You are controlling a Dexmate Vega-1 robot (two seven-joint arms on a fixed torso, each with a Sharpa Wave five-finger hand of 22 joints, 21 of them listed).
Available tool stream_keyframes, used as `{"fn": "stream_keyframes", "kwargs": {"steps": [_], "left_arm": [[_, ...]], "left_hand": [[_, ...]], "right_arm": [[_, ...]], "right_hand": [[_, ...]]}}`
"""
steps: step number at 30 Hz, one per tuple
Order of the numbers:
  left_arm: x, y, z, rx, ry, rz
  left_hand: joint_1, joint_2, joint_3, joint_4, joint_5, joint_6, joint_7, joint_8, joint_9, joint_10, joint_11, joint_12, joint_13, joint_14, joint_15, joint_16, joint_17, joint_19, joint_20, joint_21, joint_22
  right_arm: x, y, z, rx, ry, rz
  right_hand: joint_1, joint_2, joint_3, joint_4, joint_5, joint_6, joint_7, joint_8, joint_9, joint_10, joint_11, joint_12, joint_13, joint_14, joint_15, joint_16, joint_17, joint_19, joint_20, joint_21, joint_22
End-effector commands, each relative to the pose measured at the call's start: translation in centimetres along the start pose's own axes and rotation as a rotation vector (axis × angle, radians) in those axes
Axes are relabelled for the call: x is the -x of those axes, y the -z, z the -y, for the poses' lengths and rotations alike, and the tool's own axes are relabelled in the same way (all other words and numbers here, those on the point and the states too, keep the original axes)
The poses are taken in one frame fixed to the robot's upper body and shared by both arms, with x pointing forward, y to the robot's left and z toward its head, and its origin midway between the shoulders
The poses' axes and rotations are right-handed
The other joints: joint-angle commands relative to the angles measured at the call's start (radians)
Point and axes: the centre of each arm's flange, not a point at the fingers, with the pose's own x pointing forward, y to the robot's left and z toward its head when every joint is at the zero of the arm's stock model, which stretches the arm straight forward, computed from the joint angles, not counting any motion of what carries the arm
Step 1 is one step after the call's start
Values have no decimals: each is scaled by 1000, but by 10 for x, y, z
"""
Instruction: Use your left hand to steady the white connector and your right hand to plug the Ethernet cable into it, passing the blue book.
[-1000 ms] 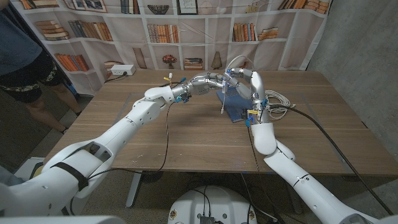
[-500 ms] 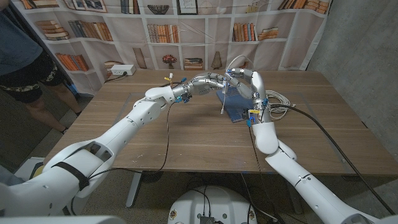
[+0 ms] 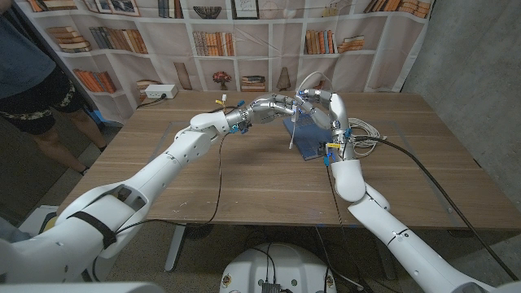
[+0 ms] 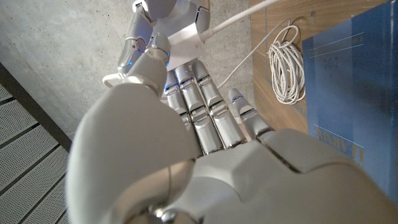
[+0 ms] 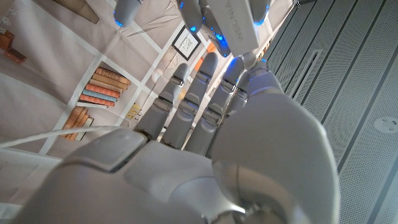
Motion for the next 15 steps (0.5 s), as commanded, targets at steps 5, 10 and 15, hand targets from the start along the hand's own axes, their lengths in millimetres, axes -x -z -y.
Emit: {"fn": "stream_keyframes", "kwargs": {"steps": [5,10,15], "left_arm": [[1,-1,2,-15,0,-6],[2,-1,2,-18,-3,-4],[2,-1,1,-21,-8,-7]], "left_hand": [[-26,33,139,128,8,18,8,7,3,53,-43,10,129,7,-65,-1,0,6,-3,-2,0],[-26,33,139,128,8,15,10,5,3,53,-44,9,128,6,-65,-1,0,5,-4,-3,0],[-26,33,139,129,8,13,11,5,4,54,-44,9,128,7,-65,-1,1,5,-3,-3,0]], "right_arm": [[0,-2,-2,35,-15,-20],[1,-4,-1,53,-20,-12],[2,-4,0,43,-28,-8]], "right_hand": [[13,19,2,-1,8,36,-41,8,6,11,-5,13,11,32,-48,7,6,6,-1,-1,0],[20,20,3,-5,8,34,-40,9,6,13,-4,17,17,54,-54,18,13,15,-3,2,0],[33,24,10,-12,11,33,-37,12,7,17,-3,27,33,66,-53,19,17,26,6,4,0]]}}
